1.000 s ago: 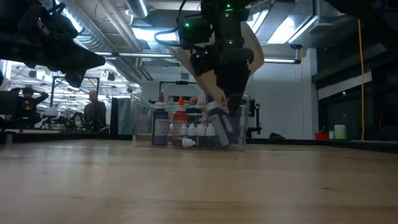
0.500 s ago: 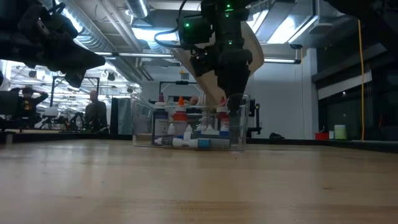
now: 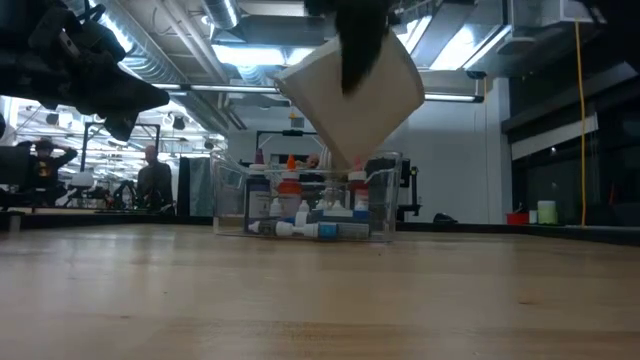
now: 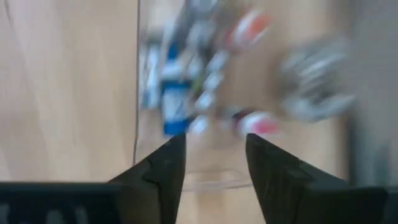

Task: Pick & Place food coloring
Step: Return to Home Position

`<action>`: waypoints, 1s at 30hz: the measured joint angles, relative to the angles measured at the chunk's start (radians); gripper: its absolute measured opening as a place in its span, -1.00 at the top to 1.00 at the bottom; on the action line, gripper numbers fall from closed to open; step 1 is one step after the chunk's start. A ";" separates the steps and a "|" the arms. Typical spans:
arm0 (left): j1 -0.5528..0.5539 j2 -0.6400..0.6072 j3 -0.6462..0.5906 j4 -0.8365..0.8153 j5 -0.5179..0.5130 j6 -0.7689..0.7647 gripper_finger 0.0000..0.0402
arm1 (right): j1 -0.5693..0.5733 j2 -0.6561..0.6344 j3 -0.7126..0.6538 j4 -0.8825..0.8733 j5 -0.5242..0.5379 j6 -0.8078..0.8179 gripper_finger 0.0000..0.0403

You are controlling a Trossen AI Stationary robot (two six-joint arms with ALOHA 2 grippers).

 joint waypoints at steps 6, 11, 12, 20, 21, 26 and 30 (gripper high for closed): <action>0.000 0.000 0.000 0.000 0.000 0.000 0.92 | 0.149 -0.207 0.096 0.124 0.154 -0.028 0.46; 0.000 0.000 0.000 0.000 0.000 0.000 0.92 | 0.235 -0.410 0.010 0.349 0.012 -0.180 0.92; 0.000 0.000 0.000 0.000 0.000 0.000 0.92 | 0.246 -0.451 -0.024 0.374 0.006 -0.205 0.95; 0.000 0.000 0.000 0.000 0.000 0.000 0.92 | 0.169 -0.920 -0.643 0.686 -0.022 -0.243 0.97; 0.000 0.000 0.000 0.000 0.000 0.000 0.92 | 0.140 -0.988 -0.751 0.778 -0.041 -0.238 0.97; 0.000 0.000 0.000 0.000 0.000 0.000 0.92 | 0.022 -1.295 -1.280 1.272 -0.262 -0.160 0.98; 0.000 0.000 0.000 0.000 0.000 0.000 0.92 | -0.005 -1.500 -1.624 1.562 -0.374 -0.077 0.98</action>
